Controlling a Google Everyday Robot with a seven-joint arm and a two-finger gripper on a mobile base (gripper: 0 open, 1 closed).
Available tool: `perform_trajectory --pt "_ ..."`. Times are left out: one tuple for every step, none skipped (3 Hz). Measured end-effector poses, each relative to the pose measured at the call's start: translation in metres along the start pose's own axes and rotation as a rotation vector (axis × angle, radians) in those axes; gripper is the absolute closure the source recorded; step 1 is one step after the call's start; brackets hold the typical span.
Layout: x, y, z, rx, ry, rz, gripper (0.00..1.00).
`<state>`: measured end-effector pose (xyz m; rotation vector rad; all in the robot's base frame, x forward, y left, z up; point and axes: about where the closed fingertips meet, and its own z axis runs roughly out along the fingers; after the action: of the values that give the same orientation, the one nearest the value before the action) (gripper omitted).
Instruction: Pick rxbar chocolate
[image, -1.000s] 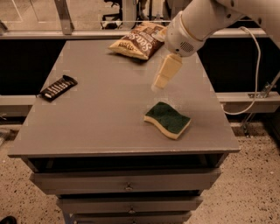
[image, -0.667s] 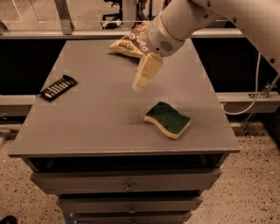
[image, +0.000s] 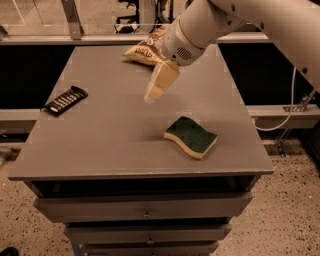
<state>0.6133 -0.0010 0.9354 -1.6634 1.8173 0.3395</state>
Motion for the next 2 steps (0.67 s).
perform_trajectory --pt "-0.019 0.002 0.039 -0.031 -0.084 0.076 0.00" --pt "-0.066 -0.005 0.099 -0.084 -0.216 0.136 0.00"
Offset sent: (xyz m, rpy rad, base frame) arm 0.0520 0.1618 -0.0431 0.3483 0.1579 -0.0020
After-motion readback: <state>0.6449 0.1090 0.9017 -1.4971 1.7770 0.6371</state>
